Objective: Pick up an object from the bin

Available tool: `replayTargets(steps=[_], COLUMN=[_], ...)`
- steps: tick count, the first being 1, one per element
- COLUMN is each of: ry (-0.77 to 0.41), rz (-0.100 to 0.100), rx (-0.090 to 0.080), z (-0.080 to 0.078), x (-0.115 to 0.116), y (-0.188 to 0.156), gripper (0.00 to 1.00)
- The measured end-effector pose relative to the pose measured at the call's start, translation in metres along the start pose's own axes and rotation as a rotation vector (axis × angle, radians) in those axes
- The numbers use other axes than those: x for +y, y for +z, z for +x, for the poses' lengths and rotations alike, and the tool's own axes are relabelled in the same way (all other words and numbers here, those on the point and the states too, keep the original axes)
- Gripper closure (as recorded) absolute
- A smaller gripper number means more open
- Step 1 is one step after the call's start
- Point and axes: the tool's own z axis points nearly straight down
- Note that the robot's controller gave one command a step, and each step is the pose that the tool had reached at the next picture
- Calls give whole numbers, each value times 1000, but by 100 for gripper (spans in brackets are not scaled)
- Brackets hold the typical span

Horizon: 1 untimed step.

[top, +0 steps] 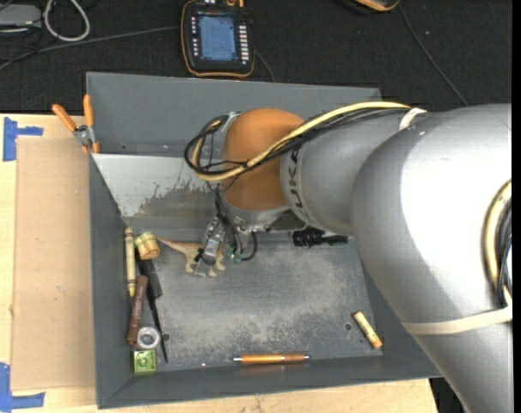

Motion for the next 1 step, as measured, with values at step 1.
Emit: replayTargets(steps=[1], ry=[1], rz=[5], rx=[8], z=[2], x=[-2], y=[-34], gripper=[100])
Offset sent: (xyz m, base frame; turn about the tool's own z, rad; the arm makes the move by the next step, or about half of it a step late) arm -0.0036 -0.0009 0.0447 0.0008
